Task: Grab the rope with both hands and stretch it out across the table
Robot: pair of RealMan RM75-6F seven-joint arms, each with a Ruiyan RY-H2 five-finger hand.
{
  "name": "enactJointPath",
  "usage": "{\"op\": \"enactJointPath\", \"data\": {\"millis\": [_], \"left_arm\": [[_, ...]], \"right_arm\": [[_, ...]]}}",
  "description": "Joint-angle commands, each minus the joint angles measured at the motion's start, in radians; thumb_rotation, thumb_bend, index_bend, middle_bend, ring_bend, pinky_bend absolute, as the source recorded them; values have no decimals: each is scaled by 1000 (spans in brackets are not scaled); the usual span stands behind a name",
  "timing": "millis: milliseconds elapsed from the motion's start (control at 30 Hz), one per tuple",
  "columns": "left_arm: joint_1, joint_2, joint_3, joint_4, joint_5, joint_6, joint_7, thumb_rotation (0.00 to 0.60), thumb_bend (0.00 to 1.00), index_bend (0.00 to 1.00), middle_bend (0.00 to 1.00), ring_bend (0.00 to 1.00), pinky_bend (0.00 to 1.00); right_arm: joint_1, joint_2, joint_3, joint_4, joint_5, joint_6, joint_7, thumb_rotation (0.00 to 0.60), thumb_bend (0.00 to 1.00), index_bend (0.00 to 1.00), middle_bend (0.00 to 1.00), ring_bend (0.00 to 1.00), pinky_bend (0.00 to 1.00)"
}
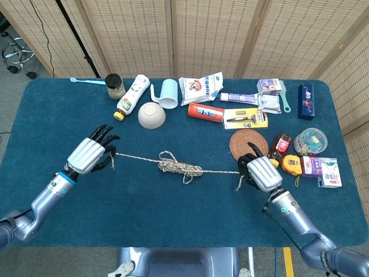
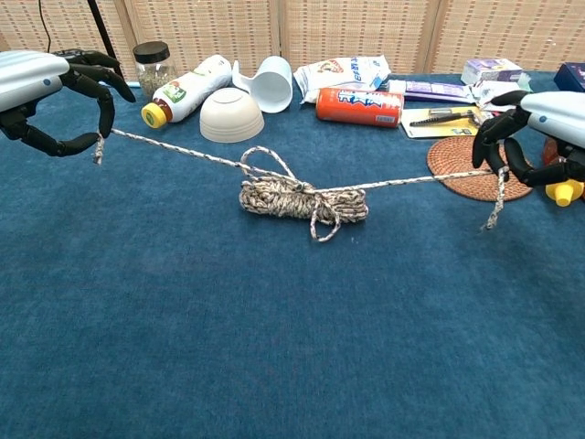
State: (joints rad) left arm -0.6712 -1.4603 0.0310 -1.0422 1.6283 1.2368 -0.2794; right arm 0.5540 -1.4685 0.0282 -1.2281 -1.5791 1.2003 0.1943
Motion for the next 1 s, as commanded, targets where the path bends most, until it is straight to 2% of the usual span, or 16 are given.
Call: {"op": "enactJointPath", "data": {"millis": [33, 1000], "left_arm": [[8, 10, -5, 13, -8, 0, -7, 600, 472, 832, 252, 23, 0], [129, 112, -48, 185, -111, 13, -105, 600, 473, 833, 252, 21, 0]], "right_arm": [[-7, 9, 2, 4, 5, 4, 2, 600, 673, 704, 425, 359, 0], [-77, 70, 21, 16, 57, 35, 0, 600, 675, 706, 428, 366, 0]]}}
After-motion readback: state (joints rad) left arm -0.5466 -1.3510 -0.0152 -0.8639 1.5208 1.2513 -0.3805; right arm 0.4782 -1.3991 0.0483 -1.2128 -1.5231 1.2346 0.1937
